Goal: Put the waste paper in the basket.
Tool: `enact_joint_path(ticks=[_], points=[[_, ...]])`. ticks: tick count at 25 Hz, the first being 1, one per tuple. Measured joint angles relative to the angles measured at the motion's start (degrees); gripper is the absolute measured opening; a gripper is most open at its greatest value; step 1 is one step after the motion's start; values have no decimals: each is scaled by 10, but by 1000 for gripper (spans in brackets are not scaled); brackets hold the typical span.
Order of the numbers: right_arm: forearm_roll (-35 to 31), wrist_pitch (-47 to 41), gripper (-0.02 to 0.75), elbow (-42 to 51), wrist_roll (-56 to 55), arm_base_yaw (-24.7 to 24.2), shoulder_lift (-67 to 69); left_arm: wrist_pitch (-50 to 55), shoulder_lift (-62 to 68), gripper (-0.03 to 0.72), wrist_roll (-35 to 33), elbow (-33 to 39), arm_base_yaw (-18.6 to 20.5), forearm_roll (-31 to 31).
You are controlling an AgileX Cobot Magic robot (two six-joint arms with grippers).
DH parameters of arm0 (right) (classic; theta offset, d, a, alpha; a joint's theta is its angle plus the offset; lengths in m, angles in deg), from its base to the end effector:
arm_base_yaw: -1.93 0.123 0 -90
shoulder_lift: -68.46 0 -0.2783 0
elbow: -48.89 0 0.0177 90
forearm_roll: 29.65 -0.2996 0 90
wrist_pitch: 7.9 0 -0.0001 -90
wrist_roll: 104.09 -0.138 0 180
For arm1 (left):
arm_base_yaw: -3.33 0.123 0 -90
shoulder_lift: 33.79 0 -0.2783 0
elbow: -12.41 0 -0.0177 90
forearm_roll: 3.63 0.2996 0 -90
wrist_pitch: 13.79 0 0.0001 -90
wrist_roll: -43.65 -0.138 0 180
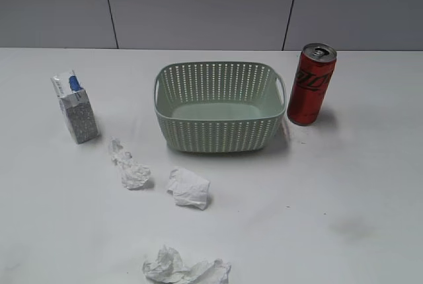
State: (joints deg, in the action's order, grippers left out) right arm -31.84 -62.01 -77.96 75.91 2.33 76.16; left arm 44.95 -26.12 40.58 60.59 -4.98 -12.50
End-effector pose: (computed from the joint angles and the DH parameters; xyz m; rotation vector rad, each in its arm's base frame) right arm 0.1022 0.0050 0.2634 -0.0043 2.0062 0.0499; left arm 0.0833 -0.0306 0.2866 0.2028 1.9885 -0.2427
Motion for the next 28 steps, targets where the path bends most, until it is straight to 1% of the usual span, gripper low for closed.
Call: enact_joint_path(ticks=[21,28], points=[[0,0,571,-9,5,0,1,0,0,591,0,0,0,-2],[0,14,571,-32,7,0,89,0,0,591,0,0,0,0]])
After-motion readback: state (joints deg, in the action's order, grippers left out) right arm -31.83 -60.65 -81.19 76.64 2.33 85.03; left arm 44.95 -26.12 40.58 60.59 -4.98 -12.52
